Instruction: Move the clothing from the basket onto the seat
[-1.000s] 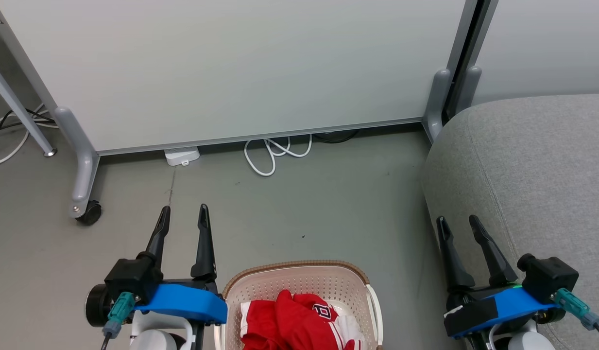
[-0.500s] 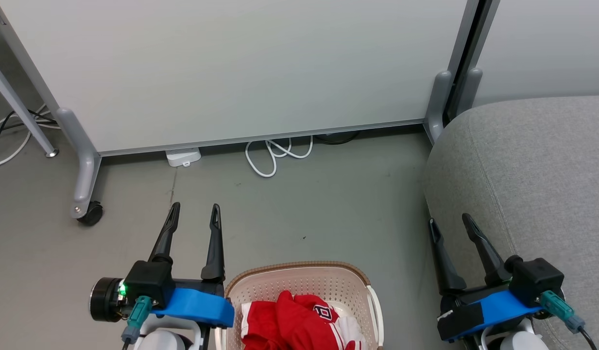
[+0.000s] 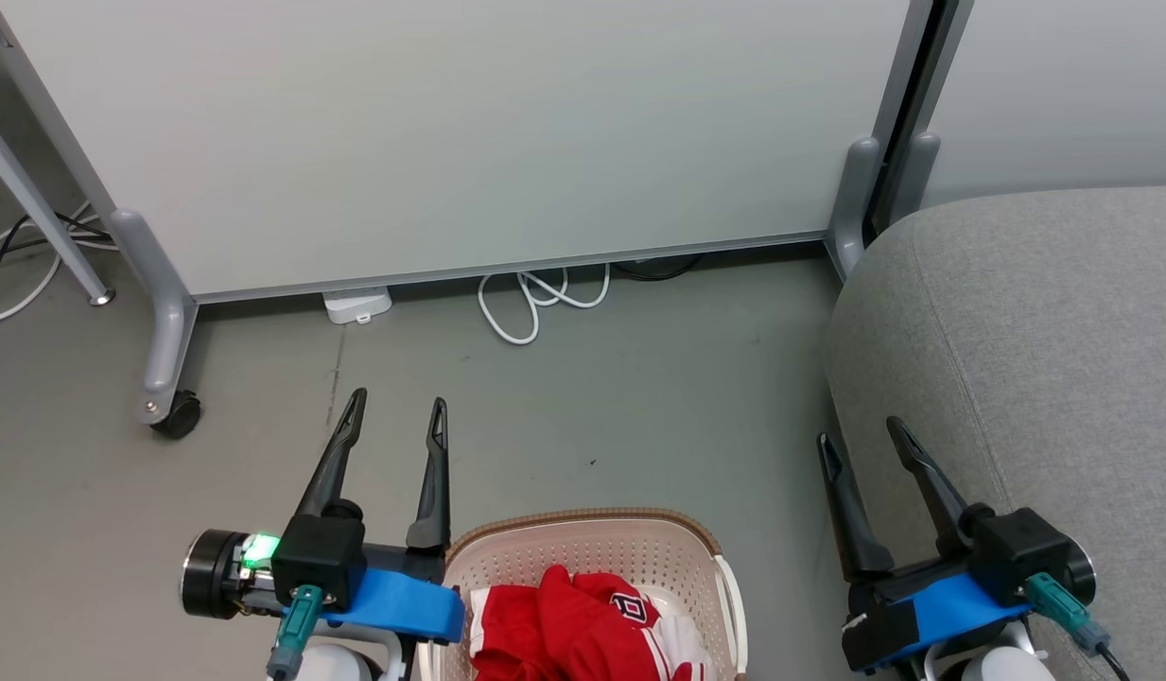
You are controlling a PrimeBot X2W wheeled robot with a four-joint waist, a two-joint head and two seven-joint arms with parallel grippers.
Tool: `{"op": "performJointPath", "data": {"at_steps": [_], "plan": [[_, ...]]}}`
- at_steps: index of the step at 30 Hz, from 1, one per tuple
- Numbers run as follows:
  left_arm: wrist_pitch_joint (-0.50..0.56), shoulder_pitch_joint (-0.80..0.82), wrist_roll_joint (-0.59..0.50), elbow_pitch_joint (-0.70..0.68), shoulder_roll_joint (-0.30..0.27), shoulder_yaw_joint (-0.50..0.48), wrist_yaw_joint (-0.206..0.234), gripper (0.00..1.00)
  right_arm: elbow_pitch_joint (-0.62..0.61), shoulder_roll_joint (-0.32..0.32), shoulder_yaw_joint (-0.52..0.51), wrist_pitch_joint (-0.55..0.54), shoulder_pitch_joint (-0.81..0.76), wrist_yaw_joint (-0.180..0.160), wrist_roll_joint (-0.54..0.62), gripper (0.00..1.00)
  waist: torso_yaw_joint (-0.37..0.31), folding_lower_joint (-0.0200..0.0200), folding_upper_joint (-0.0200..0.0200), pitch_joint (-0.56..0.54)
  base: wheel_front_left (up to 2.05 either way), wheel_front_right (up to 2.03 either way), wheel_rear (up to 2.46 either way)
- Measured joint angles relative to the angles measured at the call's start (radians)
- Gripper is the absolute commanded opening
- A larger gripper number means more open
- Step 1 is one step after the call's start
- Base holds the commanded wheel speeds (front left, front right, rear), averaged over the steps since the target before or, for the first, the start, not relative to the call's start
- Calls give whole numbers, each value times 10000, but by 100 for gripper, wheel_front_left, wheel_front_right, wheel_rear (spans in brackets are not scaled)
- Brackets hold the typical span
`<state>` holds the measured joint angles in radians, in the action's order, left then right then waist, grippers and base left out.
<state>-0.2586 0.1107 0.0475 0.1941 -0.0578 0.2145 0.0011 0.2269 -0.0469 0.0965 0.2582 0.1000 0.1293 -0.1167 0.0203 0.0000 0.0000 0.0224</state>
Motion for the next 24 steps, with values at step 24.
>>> {"op": "performJointPath", "data": {"at_steps": [24], "plan": [[-35,0,-88,61,48,-58,-105,100,332,-4,-6,35,42,2,113,100,44,0,0,91,0,0,0]]}}
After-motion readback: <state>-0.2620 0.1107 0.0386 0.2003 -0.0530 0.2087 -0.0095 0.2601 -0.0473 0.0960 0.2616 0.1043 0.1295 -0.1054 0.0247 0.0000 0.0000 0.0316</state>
